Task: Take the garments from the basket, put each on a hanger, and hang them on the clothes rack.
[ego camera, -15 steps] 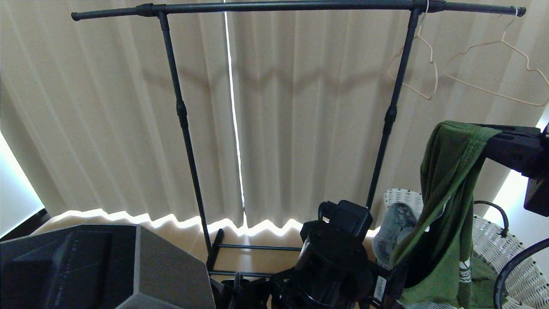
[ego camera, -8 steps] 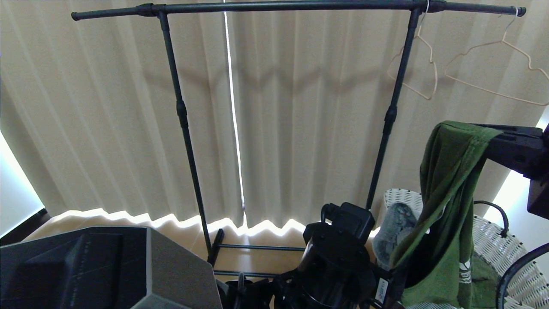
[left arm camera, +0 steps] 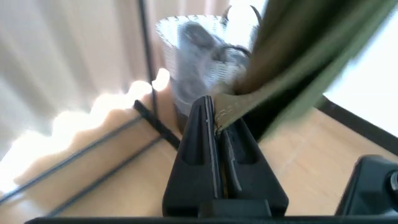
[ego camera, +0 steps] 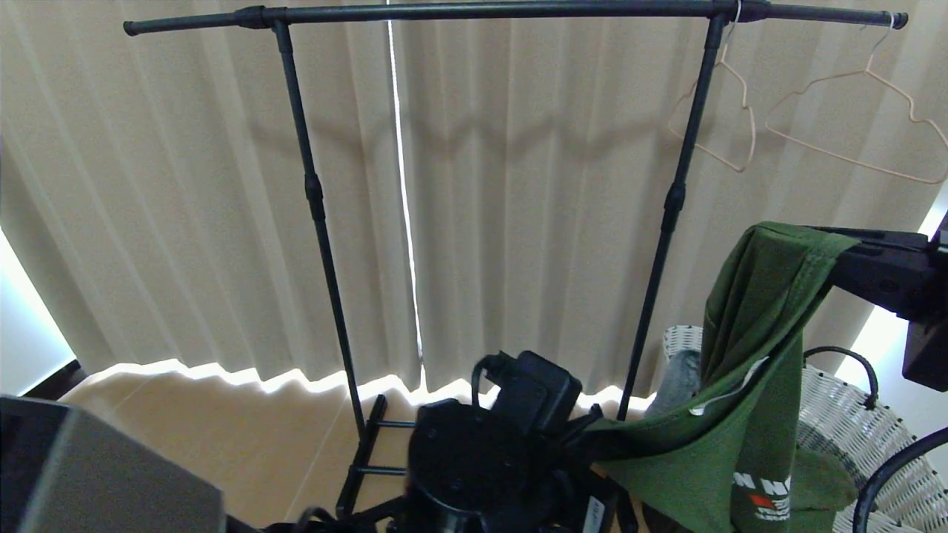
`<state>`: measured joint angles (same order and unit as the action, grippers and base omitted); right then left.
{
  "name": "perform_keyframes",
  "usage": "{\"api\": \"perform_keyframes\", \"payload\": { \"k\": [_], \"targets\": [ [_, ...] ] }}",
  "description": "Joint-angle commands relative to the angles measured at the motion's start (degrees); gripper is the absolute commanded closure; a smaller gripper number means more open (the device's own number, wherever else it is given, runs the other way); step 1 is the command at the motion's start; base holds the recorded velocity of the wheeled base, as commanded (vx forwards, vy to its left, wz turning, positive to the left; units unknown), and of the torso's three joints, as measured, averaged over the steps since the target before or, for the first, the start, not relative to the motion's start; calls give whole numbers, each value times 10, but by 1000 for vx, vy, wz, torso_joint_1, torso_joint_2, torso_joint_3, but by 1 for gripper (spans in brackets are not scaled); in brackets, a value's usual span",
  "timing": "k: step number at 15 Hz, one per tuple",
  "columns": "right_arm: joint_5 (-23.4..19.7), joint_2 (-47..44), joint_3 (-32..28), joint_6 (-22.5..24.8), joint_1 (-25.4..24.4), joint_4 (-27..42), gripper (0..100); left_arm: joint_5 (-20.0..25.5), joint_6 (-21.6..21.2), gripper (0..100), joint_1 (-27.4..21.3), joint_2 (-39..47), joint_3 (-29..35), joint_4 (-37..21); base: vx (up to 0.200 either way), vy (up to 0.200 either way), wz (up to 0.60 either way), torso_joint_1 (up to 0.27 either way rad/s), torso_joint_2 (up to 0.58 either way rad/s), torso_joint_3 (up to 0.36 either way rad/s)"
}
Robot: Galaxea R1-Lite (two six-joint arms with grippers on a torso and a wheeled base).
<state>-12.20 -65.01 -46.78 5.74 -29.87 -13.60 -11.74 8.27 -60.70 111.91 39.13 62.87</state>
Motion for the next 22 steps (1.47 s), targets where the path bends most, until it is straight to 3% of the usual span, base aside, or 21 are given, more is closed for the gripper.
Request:
{"api": "perform_keyframes", "payload": {
  "k": [1, 4, 7, 9, 13, 22],
  "targets": [
    [1, -2, -3, 1, 0, 0, 100, 0, -24, 100, 50, -183, -31, -88, 0, 0, 0, 0, 0, 0],
    [2, -3, -2, 3, 2, -31, 100, 1, -40, 100, 98, -310, 49, -326, 0, 0, 0, 0, 0, 0],
    [3, -13, -2, 9, 32, -39, 100, 1, -50, 100, 136, -354, 134, -475, 0, 0, 0, 0, 0, 0],
    [3, -24, -13, 16, 48, -41, 100, -2, -52, 100, 151, -360, 162, -532, 0, 0, 0, 0, 0, 0],
    [4, -49, -31, 16, 73, -44, 100, -4, -69, 100, 192, -354, 201, -542, 0, 0, 0, 0, 0, 0],
    [5, -96, -30, 14, 86, -102, 100, -4, -71, 100, 194, -352, 219, -539, 0, 0, 0, 0, 0, 0]
  ]
}}
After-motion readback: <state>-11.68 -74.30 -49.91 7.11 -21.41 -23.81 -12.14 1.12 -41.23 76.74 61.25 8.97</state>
